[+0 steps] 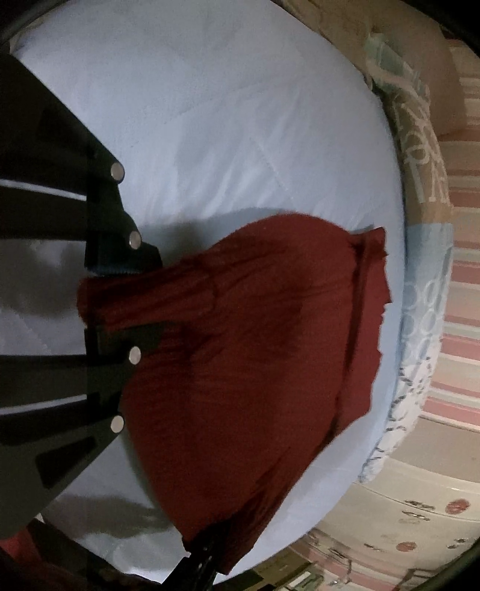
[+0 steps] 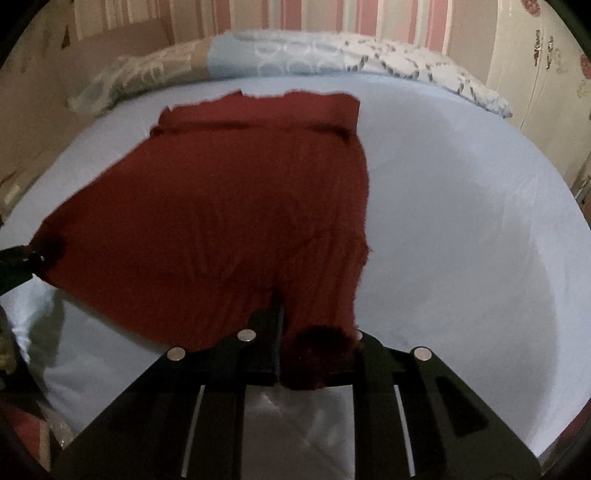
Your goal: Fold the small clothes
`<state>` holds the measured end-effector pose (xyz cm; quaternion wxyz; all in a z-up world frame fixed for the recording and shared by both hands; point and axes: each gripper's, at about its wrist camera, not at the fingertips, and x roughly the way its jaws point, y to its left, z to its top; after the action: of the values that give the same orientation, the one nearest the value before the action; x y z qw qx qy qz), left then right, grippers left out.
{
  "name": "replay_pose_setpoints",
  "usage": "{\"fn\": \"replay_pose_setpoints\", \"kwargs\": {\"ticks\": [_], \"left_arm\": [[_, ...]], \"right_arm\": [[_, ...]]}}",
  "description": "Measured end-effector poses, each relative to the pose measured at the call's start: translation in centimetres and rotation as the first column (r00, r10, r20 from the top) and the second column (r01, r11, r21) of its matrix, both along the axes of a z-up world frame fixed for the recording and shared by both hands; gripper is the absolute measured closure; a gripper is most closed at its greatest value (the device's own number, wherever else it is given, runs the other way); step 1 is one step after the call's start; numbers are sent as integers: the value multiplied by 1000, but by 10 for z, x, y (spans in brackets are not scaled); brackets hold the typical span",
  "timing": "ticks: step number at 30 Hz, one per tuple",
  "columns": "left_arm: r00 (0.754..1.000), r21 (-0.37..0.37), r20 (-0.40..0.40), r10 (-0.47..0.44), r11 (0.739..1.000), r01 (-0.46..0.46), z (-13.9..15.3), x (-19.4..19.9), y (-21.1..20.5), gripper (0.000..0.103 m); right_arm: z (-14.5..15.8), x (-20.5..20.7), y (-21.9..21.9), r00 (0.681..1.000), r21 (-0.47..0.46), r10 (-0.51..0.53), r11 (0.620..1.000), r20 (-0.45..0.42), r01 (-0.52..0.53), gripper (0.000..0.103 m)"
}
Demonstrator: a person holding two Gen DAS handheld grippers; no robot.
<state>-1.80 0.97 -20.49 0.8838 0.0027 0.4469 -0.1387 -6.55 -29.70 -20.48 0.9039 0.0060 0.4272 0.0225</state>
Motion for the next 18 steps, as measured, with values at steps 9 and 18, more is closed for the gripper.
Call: {"fn": "replay_pose_setpoints", "kwargs": {"ticks": [9, 18], "left_arm": [[1000, 12, 6, -2, 1000, 2, 10, -30, 5, 85], [1000, 56, -6, -29, 998, 30, 20, -78, 4, 85]], "right_arm": [[19, -32, 3, 999, -1, 46, 999, 13, -46, 89], [18, -71, 0, 998, 36, 52, 998, -37, -51, 89]]}}
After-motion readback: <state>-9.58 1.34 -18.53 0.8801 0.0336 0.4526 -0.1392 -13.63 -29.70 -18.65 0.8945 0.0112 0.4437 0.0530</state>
